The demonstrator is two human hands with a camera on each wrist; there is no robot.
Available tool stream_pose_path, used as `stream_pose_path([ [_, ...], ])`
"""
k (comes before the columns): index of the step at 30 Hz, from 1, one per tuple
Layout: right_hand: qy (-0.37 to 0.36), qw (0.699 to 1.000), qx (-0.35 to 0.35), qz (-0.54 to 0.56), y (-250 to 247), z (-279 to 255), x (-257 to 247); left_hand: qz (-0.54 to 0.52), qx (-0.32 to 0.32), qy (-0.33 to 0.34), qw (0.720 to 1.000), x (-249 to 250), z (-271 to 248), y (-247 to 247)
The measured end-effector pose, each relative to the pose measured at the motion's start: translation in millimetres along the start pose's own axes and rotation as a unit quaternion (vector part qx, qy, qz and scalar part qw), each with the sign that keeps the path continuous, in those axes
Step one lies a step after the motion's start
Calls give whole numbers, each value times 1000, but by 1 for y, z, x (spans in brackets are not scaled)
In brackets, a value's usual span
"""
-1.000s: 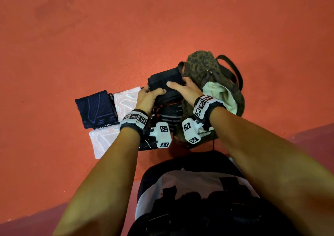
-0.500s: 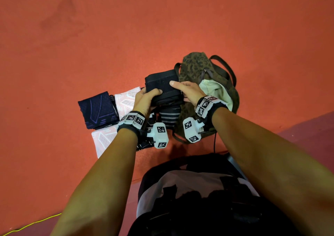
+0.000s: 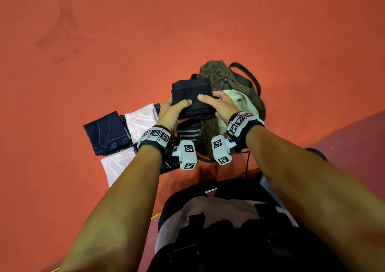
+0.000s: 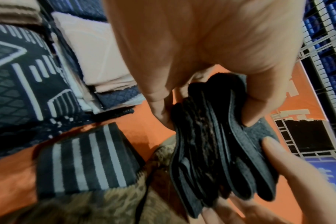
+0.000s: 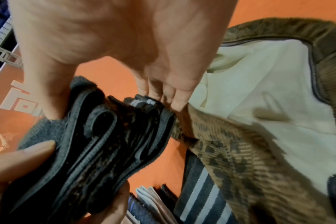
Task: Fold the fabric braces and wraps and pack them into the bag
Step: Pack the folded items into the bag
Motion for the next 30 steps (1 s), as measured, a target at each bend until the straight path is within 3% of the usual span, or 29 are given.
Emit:
stream_pose_path([
  [8, -22, 996, 53, 71, -61, -10, 13, 74, -70, 8, 995, -7, -3, 67],
  [15, -4, 990, 115, 85, -113, -15, 51, 165, -103, -12, 981, -53, 4, 116],
  [22, 18, 992, 107, 61, -119, -3, 68, 220, -72, -52, 971, -87, 25, 110],
  [30, 61, 995, 56, 58, -104, 33, 82, 232, -45, -51, 970, -83, 47, 97],
])
Point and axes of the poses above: each hand's wrist, its own z-axis towards the middle knuckle, its own y-axis out of the palm, x = y × z, the point moved 10 cm from there along z, towards the middle knuckle
